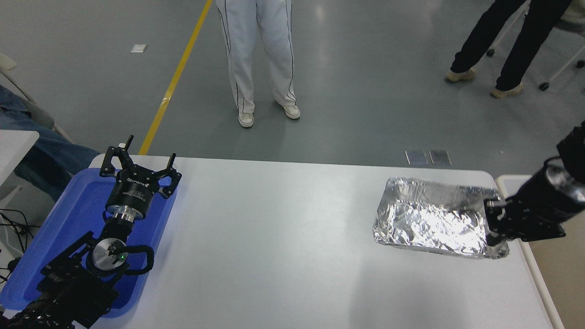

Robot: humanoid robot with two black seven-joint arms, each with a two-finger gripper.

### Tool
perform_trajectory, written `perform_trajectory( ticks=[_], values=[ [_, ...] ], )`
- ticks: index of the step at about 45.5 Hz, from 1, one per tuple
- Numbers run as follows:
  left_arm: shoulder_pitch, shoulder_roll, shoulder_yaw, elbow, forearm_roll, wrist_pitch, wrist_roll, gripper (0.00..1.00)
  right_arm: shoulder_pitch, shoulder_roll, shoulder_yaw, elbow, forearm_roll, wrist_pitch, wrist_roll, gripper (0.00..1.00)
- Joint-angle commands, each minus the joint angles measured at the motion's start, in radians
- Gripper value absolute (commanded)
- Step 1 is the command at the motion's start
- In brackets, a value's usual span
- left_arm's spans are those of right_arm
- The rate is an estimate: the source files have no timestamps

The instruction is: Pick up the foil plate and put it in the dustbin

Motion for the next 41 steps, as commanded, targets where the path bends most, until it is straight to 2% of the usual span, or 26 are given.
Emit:
perform_trajectory(
  ticks=[1,8,16,32,41],
  values=[
    [0.001,0.000,0.000,0.001,0.000,0.000,0.000,1.00,0.170,0.006,-0.028,0.034,-0.009,0.008,0.000,0.00],
    [-0.001,0.000,0.000,0.001,0.000,0.000,0.000,1.00,0.265,0.017,-0.053,0.048,-0.046,0.008,0.000,0.00],
    [-0.001,0.000,0.000,0.001,0.000,0.000,0.000,1.00,0.307,0.078,-0.093,0.061,-0.047,0.008,0.000,0.00],
    [-0.001,0.000,0.000,0.001,0.000,0.002,0.000,1.00,0.334,0.092,-0.119,0.074,-0.047,0.008,0.000,0.00],
    [-0.001,0.000,0.000,0.001,0.000,0.000,0.000,1.00,0.334,0.112,-0.234,0.065,-0.036,0.008,0.000,0.00]
  ],
)
